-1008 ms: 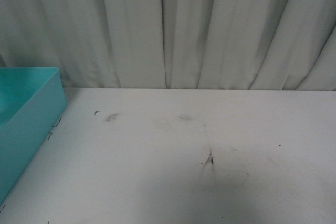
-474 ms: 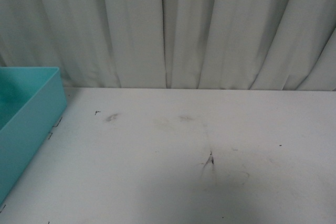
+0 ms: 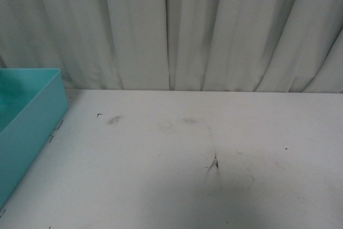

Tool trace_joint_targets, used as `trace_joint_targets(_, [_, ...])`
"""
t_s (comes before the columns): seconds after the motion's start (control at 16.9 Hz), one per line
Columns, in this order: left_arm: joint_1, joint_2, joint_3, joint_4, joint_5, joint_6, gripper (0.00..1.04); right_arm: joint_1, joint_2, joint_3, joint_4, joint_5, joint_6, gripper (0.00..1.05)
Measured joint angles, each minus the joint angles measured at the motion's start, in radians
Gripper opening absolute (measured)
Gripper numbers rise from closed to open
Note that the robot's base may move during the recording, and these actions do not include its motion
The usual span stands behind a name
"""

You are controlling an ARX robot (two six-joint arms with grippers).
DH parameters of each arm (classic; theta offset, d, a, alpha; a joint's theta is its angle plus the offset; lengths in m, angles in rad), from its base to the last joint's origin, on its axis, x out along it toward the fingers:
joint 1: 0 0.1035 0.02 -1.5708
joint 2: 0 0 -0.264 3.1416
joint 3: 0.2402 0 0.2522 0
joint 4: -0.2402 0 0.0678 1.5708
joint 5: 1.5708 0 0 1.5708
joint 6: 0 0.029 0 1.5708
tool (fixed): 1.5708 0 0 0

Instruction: Wind up and store yellow beetle toy

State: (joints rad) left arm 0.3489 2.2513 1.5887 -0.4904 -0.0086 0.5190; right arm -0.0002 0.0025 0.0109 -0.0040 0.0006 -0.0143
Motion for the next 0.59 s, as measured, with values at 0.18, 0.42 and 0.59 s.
trace_joint_targets(0.18, [0.010,-0.164,-0.019,-0.005,0.177,-0.035,0.98,0.000,0.000,0.000,0.000,0.000,0.000,0.98])
trace_joint_targets(0.42, [0.064,-0.407,-0.090,0.093,0.409,-0.053,0.98,0.000,0.000,0.000,0.000,0.000,0.000,0.98])
trace_joint_targets(0.59, [0.089,-0.602,-0.320,0.431,0.438,-0.130,0.92,0.000,0.000,0.000,0.000,0.000,0.000,0.98])
